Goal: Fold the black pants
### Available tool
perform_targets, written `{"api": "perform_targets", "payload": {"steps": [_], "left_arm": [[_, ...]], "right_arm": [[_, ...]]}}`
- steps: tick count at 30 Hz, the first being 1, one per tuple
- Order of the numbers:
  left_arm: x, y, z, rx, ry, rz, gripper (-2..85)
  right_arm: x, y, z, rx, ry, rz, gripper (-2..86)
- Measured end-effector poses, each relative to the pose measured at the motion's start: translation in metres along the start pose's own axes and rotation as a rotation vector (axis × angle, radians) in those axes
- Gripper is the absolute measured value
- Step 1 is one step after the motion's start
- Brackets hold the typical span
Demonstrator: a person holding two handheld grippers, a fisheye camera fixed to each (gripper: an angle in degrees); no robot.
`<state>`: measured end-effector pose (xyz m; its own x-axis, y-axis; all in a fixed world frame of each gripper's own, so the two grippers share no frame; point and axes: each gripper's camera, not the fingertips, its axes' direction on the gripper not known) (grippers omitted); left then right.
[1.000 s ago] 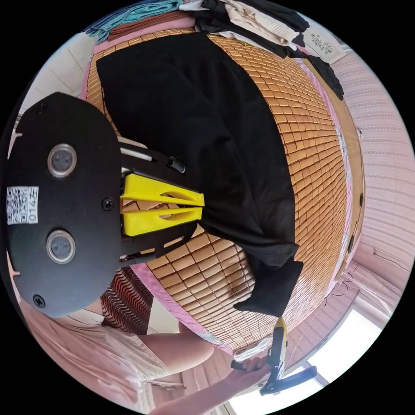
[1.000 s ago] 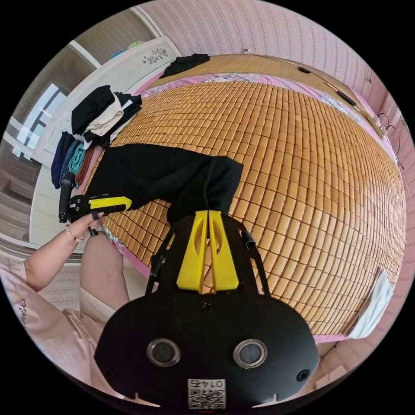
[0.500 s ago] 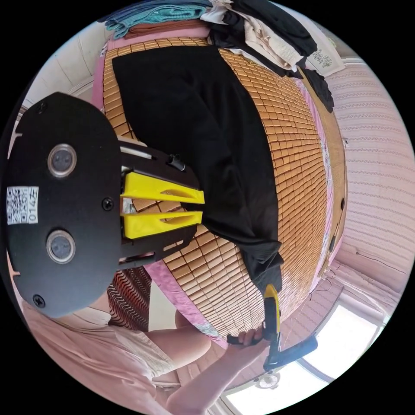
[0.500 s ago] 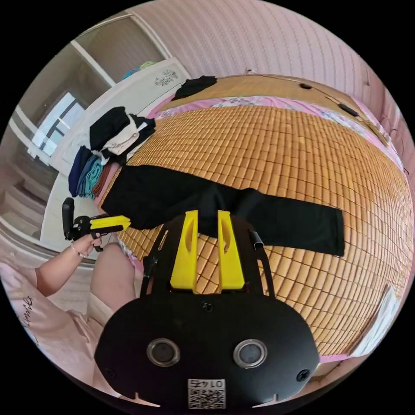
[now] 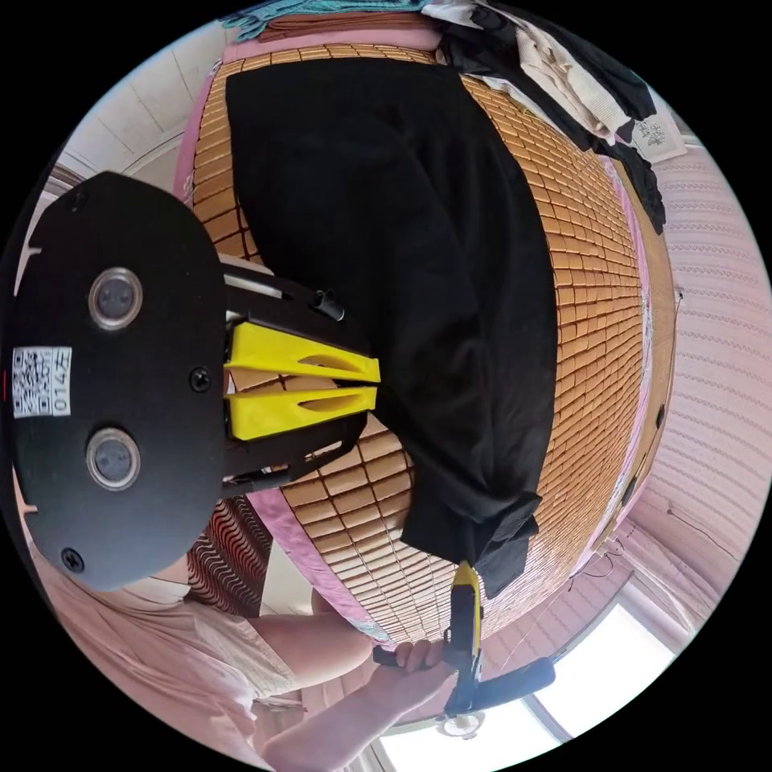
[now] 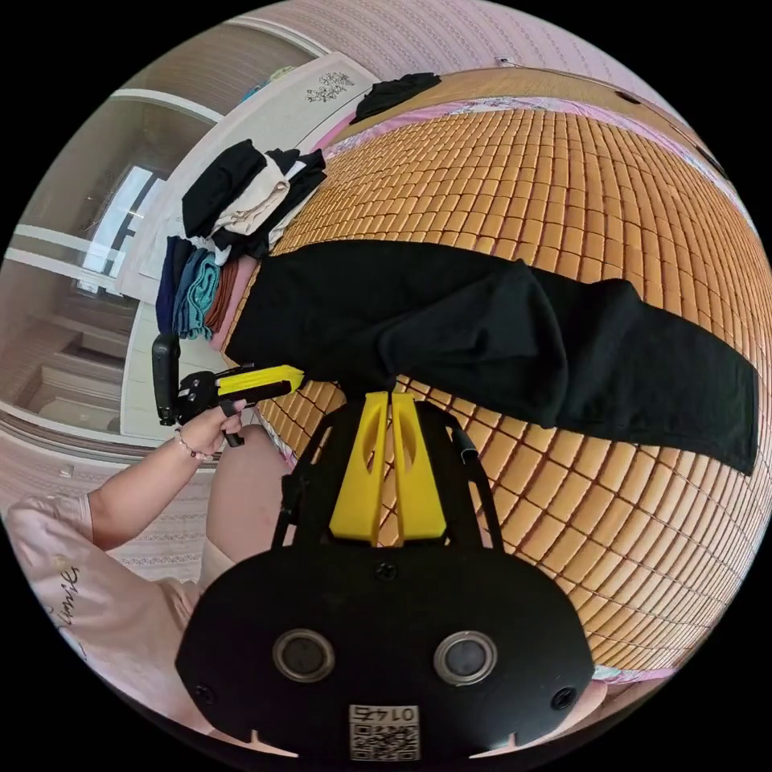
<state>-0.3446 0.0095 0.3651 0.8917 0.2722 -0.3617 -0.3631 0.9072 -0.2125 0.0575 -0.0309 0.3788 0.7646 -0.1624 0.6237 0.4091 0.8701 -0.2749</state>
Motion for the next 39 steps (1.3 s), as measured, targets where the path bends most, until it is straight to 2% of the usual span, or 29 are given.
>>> {"api": "perform_targets", "payload": {"steps": [2, 5, 7, 10, 14, 18, 20, 23, 27, 34, 39], "left_arm": [[0.006, -0.002, -0.002, -0.011, -0.029, 0.026, -0.8], [0.020, -0.002, -0.022, 0.038, -0.062, 0.105, -1.0], [0.027, 0.001, -0.038, 0.077, -0.070, 0.145, -1.0], [0.036, 0.012, -0.056, 0.100, -0.075, 0.201, -0.9], [0.042, 0.028, -0.042, 0.030, -0.018, 0.215, -0.5], [0.050, 0.032, -0.021, -0.075, -0.047, 0.206, 1.3], [0.056, 0.030, -0.029, -0.080, -0.056, 0.220, 3.1], [0.061, 0.019, -0.049, -0.039, -0.074, 0.250, 3.8], [0.059, -0.016, -0.061, 0.029, -0.124, 0.230, 3.7], [0.039, -0.110, -0.009, 0.015, -0.121, 0.061, 1.8], [0.028, -0.140, 0.034, -0.055, -0.178, -0.006, -0.1]], "right_arm": [[0.007, 0.019, -0.033, 0.018, 0.058, -0.004, 0.3], [0.016, 0.052, -0.102, 0.117, 0.246, 0.008, 0.1], [0.016, 0.081, -0.157, 0.198, 0.440, 0.016, 0.0], [0.013, 0.121, -0.198, 0.241, 0.561, 0.004, -0.2], [0.024, 0.173, -0.184, 0.170, 0.576, 0.028, -0.6], [0.073, 0.226, -0.121, -0.034, 0.546, 0.297, -0.5], [0.079, 0.238, -0.113, -0.026, 0.465, 0.344, -0.2], [0.074, 0.230, -0.121, 0.053, 0.491, 0.322, 0.1], [0.081, 0.171, -0.126, 0.125, 0.548, 0.250, -0.3], [0.135, 0.061, -0.103, 0.150, 0.557, 0.318, -0.4], [0.173, 0.048, -0.081, 0.075, 0.590, 0.325, -0.7]]}}
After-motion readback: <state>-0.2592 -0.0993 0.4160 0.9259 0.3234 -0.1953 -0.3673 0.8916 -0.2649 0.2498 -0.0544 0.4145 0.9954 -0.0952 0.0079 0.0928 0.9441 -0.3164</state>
